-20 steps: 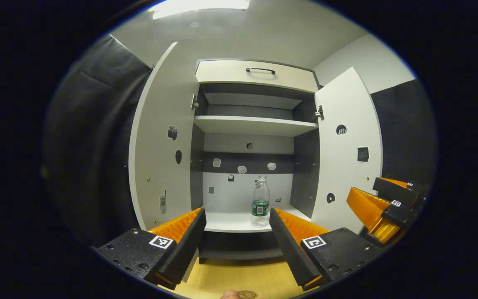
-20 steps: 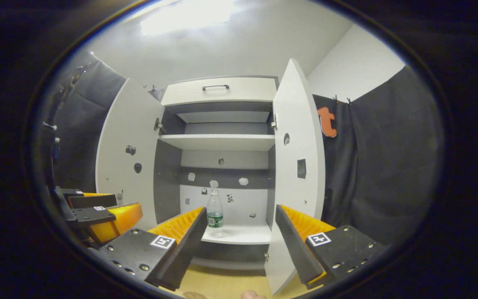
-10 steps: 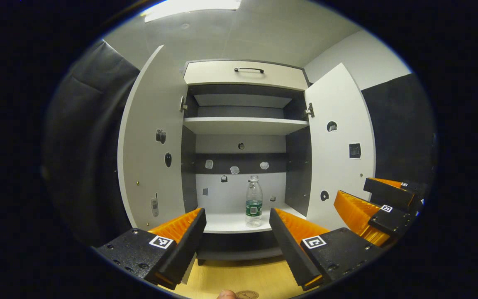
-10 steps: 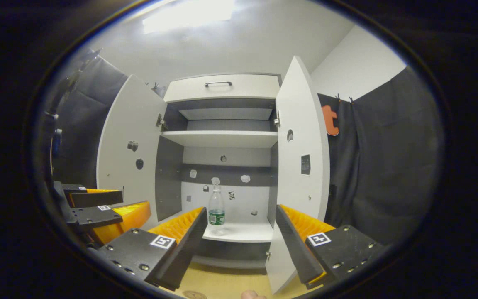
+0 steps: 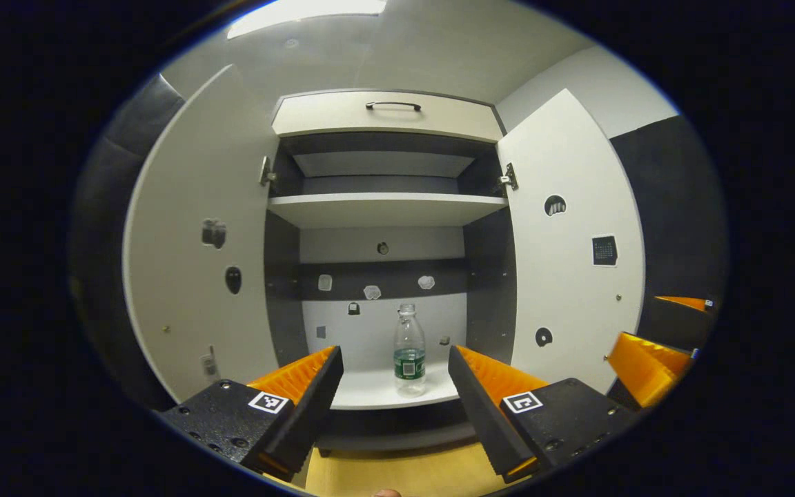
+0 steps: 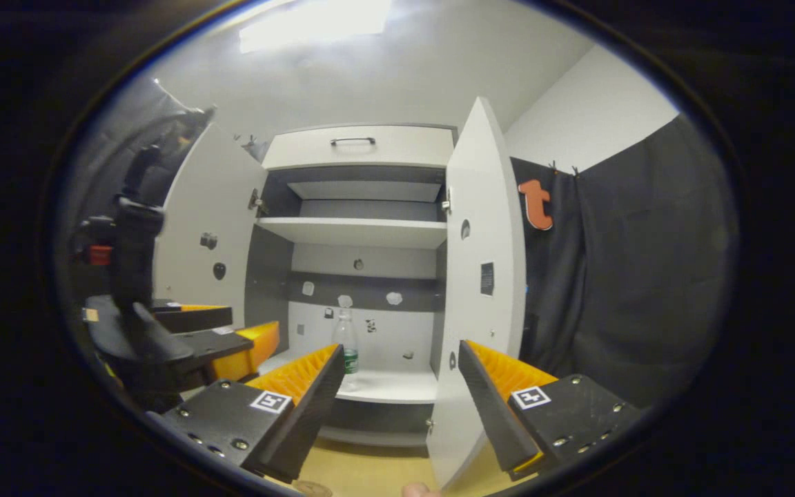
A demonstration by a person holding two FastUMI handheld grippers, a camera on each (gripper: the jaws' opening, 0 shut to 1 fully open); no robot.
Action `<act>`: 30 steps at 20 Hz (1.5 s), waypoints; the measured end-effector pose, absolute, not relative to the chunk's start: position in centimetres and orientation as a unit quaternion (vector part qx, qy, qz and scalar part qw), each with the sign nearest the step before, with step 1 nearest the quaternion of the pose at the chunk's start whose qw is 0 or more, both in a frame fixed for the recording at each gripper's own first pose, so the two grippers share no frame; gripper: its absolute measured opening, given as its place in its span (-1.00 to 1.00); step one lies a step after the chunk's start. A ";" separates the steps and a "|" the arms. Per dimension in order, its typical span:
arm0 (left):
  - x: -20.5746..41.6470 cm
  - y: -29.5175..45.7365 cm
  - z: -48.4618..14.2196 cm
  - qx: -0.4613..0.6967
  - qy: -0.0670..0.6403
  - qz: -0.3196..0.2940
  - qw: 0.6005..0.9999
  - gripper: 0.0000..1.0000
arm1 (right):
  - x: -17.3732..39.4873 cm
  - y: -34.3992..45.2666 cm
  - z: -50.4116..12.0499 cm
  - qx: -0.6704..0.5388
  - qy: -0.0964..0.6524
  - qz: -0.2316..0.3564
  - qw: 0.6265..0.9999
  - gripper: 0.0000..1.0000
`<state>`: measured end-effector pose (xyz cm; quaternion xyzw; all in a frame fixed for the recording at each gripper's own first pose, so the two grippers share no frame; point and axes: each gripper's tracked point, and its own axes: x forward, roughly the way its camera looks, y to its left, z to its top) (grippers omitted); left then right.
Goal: Grasp the bottle in the cabinet with the left hand and place it on the coaster, then close the right door with the right hand and the left door with the left hand.
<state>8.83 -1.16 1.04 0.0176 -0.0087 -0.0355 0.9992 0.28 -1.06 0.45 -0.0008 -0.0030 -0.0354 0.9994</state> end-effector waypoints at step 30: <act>26.7 -1.8 -4.3 -0.018 0.055 -0.079 0.995 0.46 | -1.5 -11.1 -1.1 -0.009 0.008 -0.158 0.987 1.00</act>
